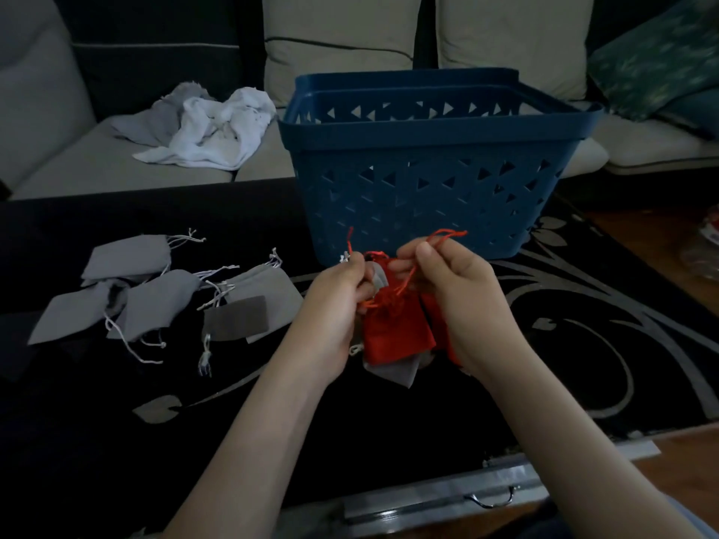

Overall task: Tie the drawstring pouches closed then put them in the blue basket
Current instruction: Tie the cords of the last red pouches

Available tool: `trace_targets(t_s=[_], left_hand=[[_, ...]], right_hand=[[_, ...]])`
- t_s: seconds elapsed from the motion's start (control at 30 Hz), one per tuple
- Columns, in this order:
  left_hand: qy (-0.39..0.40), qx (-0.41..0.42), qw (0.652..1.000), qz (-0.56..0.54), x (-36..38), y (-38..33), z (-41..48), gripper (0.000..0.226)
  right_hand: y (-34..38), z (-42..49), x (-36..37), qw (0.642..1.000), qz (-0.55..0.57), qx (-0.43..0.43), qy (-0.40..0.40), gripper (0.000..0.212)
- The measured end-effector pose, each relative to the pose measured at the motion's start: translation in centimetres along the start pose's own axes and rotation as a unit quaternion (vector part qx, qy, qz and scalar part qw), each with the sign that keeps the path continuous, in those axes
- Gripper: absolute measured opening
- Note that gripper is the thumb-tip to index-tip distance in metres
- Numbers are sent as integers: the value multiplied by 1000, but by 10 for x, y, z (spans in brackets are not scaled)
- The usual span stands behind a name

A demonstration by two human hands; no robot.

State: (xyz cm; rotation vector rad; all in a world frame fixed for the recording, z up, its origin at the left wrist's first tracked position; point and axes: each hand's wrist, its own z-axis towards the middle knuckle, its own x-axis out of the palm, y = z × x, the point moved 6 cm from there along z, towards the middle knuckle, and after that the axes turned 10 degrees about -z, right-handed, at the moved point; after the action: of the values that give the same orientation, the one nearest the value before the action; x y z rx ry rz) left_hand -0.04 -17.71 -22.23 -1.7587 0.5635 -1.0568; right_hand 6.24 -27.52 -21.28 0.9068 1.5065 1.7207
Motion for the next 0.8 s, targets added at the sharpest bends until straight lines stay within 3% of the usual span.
trace_targets(t_s=[0.1, 0.27, 0.4, 0.5, 0.67, 0.8], left_hand=[[3, 23, 997, 68, 3, 1, -4, 43], [39, 8, 996, 82, 10, 4, -7, 50], [24, 61, 953, 296, 7, -2, -10, 44], [2, 108, 922, 373, 6, -4, -8, 44], [41, 197, 900, 387, 12, -7, -8, 17], [30, 225, 903, 364, 13, -9, -7, 28]], right_hand=[[5, -5, 11, 996, -53, -39, 66, 21], [13, -6, 9, 949, -281, -135, 52, 21], [10, -6, 12, 875, -436, -208, 39, 38], [3, -2, 15, 845, -483, -227, 50, 44], [5, -2, 11, 853, -476, -208, 44, 37], [9, -3, 4, 876, -445, -183, 26, 27]])
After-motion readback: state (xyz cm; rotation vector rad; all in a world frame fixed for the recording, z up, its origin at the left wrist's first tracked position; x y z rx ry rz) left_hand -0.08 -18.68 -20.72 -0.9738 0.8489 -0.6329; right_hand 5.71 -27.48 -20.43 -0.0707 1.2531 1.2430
